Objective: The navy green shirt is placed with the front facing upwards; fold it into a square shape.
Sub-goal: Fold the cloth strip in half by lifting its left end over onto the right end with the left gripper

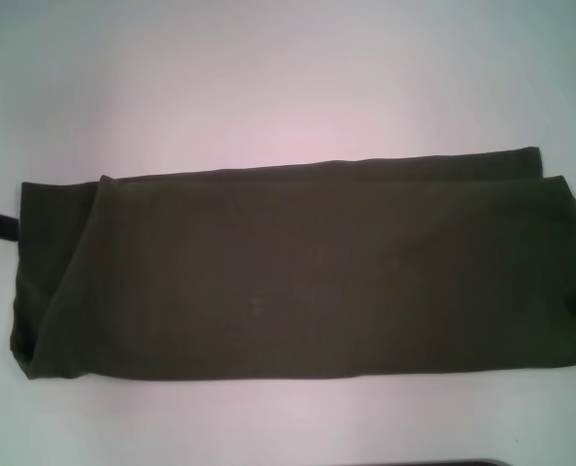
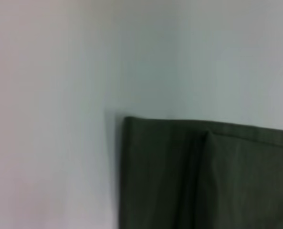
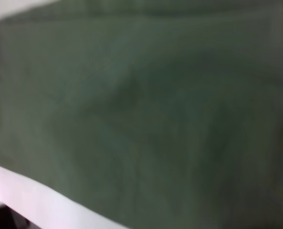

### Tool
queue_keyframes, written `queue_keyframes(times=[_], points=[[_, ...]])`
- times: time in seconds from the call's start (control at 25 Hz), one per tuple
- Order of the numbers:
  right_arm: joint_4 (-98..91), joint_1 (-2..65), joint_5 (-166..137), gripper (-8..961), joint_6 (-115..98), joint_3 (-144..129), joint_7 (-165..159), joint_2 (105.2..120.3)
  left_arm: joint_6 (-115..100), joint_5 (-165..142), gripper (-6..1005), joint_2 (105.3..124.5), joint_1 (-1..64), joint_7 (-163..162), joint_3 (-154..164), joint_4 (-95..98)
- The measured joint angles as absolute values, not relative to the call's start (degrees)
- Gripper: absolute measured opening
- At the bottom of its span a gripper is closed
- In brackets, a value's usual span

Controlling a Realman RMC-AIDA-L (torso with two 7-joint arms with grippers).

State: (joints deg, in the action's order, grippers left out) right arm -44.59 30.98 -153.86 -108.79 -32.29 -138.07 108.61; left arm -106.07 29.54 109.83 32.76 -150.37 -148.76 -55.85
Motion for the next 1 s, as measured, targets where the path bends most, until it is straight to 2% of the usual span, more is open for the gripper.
queue_keyframes(times=[0.2, 0.4, 0.6, 1.0], points=[[-45.34, 31.01, -144.08, 658, -110.04, -29.42, -135.61, 107.14, -106.64, 34.76, 612, 109.91, 32.46, -149.39, -149.52, -55.98], [-42.88, 30.65, -135.13, 660, -106.92, -28.49, -129.6, 107.18, -109.44, 46.33, 613, 110.16, 32.05, -142.46, -153.16, -55.01], [-37.94, 31.72, -134.15, 661, -106.35, -28.37, -126.5, 106.22, -109.29, 51.71, 613, 110.83, 30.96, -137.42, -154.58, -51.52], [-37.33, 31.29, -134.11, 660, -105.12, -28.19, -126.11, 107.02, -110.14, 48.03, 613, 110.79, 31.39, -142.37, -141.53, -49.61]])
